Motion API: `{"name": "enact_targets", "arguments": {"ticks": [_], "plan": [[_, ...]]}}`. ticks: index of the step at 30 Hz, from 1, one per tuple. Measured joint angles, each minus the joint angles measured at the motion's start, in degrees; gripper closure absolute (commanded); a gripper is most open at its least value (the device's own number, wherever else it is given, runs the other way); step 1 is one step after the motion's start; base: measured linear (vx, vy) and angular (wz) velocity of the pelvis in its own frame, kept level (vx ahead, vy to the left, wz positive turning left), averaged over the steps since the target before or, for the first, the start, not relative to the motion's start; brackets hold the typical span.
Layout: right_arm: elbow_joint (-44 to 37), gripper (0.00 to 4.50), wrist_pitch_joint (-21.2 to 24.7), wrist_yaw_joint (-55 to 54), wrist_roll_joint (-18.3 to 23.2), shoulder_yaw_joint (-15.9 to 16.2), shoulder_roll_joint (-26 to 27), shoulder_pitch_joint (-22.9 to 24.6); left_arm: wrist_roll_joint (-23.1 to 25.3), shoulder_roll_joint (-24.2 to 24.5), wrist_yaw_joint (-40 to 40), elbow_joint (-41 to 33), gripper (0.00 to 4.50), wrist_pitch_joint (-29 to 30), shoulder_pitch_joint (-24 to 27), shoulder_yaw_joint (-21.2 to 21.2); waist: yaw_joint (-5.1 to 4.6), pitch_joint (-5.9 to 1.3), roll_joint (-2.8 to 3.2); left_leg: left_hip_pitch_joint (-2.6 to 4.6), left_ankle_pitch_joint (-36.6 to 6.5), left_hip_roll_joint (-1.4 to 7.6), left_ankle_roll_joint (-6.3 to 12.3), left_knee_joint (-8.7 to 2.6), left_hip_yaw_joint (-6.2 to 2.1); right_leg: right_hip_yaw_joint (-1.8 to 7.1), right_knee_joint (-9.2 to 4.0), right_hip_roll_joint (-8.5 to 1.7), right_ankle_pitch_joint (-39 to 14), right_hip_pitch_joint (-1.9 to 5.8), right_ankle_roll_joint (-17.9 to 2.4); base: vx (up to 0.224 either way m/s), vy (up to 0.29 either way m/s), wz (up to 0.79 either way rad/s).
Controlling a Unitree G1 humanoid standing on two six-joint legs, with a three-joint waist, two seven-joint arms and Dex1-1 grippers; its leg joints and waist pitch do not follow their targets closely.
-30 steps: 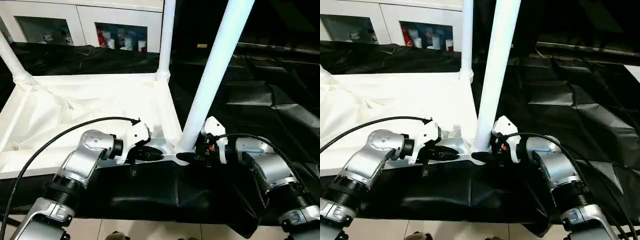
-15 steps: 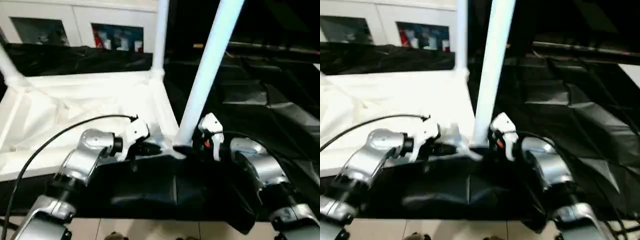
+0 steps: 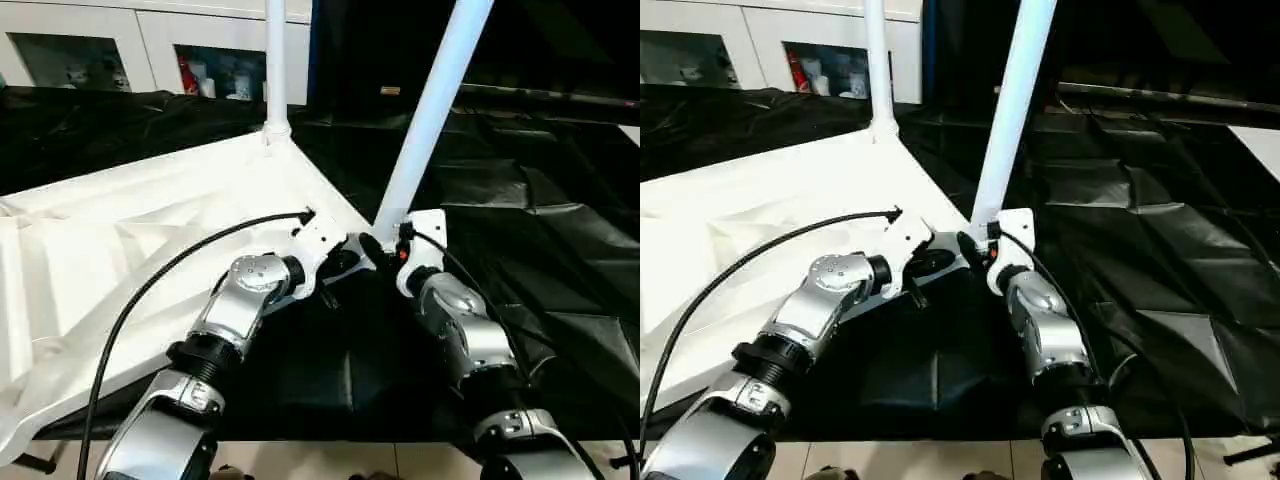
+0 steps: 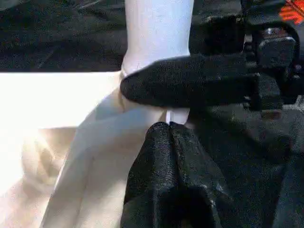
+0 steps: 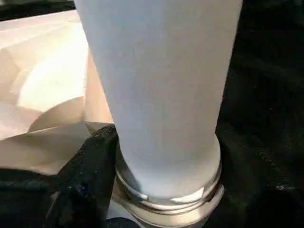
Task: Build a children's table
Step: Rotate leg to tighten
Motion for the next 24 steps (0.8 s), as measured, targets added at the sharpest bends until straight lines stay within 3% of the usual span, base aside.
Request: {"name": "enact_targets", "arguments": {"ticks": [5,9,15,19,21,24], "plan": [[-2.15,0.60,0.92,10.57,1.68,2.86,-4.50,0.73,-0.77,2.98,-4.81,-0.95,4.50,-1.76,0.53,-0.65,-0.24,0.05,-0.01,-0.09,0.01,0.07,0.01,-0.06,0.01,-0.02,0.01,0.06,0.00,-0.13,0.00,0.000,0.000,0.00],[-8.04,0.60,2.33,24.10,1.86,7.65,-11.46,1.63,-2.48,6.80,-11.55,-2.79,4.50,-2.73,1.93,-1.05,-0.25,0.06,-0.02,-0.09,0.01,0.19,0.02,-0.06,0.03,-0.06,0.01,0.14,-0.01,-0.15,-0.01,0.000,0.000,0.00],[-11.63,0.60,3.82,37.01,2.28,11.04,-18.63,1.74,-3.37,12.40,-19.85,-6.70,4.50,-2.25,2.99,-2.76,0.14,0.06,-0.04,-0.05,0.01,0.22,0.00,0.03,0.04,-0.05,0.05,0.17,-0.01,-0.11,-0.03,0.000,0.000,0.00],[-11.97,0.60,4.89,40.26,2.83,11.41,-20.47,1.57,-3.84,14.57,-21.77,-9.62,4.50,-0.29,3.88,-2.86,0.05,0.10,-0.10,-0.06,0.01,0.23,-0.01,0.09,0.04,-0.04,0.09,0.16,0.02,-0.12,-0.06,0.000,0.000,0.00],[-12.43,0.58,5.39,41.13,3.30,11.41,-21.59,1.55,-4.90,15.91,-22.82,-11.94,4.16,2.68,4.62,-2.42,0.06,0.10,-0.10,-0.05,0.01,0.23,-0.01,0.07,0.05,-0.04,0.11,0.17,0.02,-0.13,-0.07,0.000,0.000,0.00],[-13.50,0.58,5.62,41.86,3.62,11.41,-22.08,1.53,-5.83,17.44,-23.76,-14.91,4.01,6.89,5.68,-2.19,0.11,0.10,-0.10,-0.07,0.01,0.24,-0.01,0.07,0.05,-0.05,0.10,0.17,0.02,-0.14,-0.07,0.000,0.000,0.00]]}}
